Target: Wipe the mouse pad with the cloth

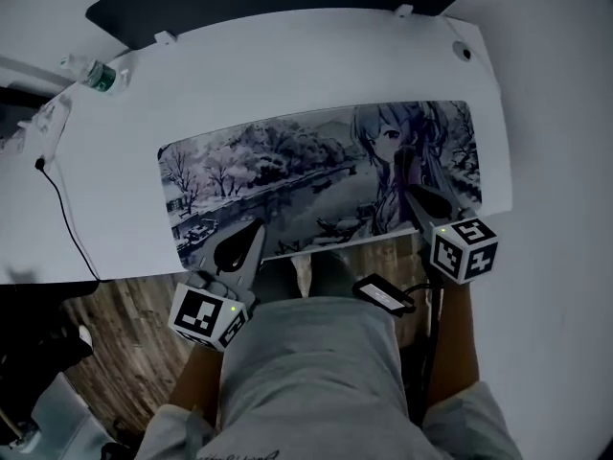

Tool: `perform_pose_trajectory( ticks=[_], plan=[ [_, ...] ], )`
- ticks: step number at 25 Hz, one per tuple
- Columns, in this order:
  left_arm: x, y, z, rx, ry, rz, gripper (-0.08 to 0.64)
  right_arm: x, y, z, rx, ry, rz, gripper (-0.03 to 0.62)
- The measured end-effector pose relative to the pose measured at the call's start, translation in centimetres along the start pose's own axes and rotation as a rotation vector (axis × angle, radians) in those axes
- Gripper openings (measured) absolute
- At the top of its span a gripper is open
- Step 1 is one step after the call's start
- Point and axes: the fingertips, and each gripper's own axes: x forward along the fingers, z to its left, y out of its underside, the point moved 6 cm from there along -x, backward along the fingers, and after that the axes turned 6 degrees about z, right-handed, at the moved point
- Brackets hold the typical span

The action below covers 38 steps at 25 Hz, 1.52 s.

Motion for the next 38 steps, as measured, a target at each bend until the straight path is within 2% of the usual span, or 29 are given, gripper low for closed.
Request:
perform_pose_trajectory(
  ticks=[5,9,13,16,21,26,38],
  plan=[
    [4.3,-0.1,-4.2,0.025,0.041,0.025,0.018,-3.3,4.5,-8.8,0.051,0.116,0.044,0.041],
    [6.8,-0.9,-6.6,0.026,0.041,0.047,0.018,-5.4,6.7,-14.4,0.079,0.179,0.069,0.041],
    [8.6,-0.4,-8.4,0.025,0.039,0.055,0.018,-6.5,8.1,-18.6,0.075,0.225,0.107,0.041],
    [9.6,-0.6,-9.7,0.02,0.024,0.07,0.018,-6.4,9.2,-20.8,0.076,0.23,0.129,0.041],
    [10.6,-0.6,-11.0,0.027,-0.002,0.086,0.018,-4.9,10.9,-22.8,0.075,0.216,0.157,0.041],
    [10.6,-0.6,-11.6,0.021,-0.037,0.092,0.018,-3.8,11.5,-22.9,0.088,0.181,0.171,0.041],
    [7.9,0.8,-10.2,-0.007,-0.053,0.084,0.018,-2.6,11.2,-19.9,0.081,0.175,0.176,0.041]
  ],
)
